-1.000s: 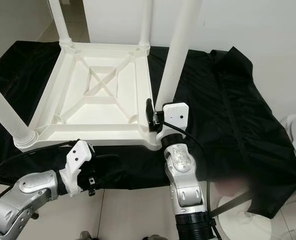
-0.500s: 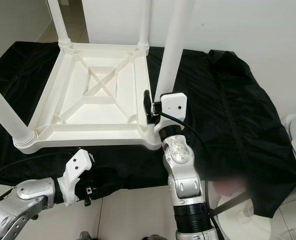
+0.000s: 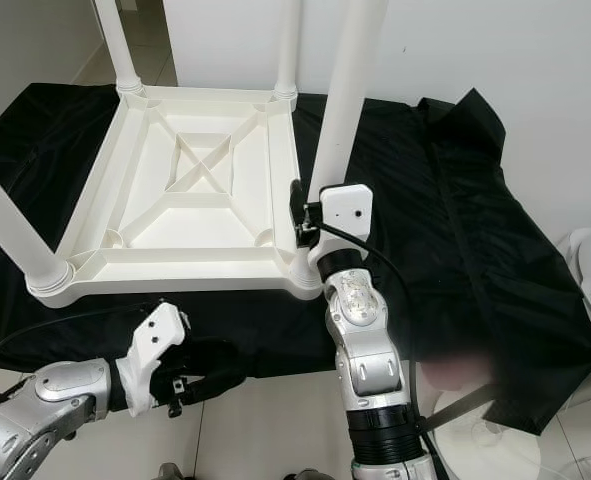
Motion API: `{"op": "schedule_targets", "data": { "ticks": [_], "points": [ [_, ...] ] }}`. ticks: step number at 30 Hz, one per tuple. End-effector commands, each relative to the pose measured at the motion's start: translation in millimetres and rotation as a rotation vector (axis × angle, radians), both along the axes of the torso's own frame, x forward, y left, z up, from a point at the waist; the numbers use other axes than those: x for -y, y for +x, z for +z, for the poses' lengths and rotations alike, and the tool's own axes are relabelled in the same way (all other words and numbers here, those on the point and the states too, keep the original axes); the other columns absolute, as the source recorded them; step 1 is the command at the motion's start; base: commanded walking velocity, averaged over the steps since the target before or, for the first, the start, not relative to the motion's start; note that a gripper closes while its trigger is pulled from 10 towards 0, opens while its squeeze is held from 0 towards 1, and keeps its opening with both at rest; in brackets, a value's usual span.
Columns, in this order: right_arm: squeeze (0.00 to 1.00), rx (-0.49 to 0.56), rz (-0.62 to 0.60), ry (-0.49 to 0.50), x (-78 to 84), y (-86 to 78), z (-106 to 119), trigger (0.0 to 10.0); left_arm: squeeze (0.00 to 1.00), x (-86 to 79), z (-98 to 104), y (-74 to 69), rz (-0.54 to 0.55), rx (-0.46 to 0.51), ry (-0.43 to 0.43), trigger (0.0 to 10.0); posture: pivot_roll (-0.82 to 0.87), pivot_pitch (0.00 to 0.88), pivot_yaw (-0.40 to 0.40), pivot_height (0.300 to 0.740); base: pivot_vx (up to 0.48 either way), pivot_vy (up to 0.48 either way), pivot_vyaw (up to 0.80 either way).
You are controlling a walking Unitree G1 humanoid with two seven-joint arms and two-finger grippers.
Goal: Building children table
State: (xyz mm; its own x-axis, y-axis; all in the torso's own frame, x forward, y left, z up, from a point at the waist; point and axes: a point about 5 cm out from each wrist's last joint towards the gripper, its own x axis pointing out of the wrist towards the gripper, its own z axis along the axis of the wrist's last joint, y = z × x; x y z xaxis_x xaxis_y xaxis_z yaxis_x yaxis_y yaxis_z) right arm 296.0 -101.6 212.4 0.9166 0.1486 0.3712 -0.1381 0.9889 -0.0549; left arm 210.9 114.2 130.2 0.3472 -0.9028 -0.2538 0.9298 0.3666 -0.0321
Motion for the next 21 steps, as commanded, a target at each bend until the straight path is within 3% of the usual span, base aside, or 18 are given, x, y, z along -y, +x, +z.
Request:
{"op": "schedule_targets", "data": {
  "ticks": [1,16,21],
  "points": [
    [0.00,-0.004,-0.001,-0.001,-1.0,0.4,1.2,10.0,0.00,-0.5,-4.3,-7.7,-0.098,-0.047,-0.008,10.0,0.01,0.095,-0.053,0.740,0.000,0.000,0.00],
    [0.00,-0.026,0.003,-0.008,-4.5,0.5,-2.0,10.0,0.00,-1.6,-2.4,-3.6,-0.079,-0.040,-0.014,10.0,0.01,0.094,-0.052,0.740,0.000,0.000,0.00],
    [0.00,-0.065,0.073,0.143,-7.1,-1.1,-0.3,10.0,0.00,-3.8,-2.4,0.6,-0.044,-0.026,-0.014,10.0,0.01,0.095,-0.052,0.740,0.000,0.000,0.00]
  ]
}}
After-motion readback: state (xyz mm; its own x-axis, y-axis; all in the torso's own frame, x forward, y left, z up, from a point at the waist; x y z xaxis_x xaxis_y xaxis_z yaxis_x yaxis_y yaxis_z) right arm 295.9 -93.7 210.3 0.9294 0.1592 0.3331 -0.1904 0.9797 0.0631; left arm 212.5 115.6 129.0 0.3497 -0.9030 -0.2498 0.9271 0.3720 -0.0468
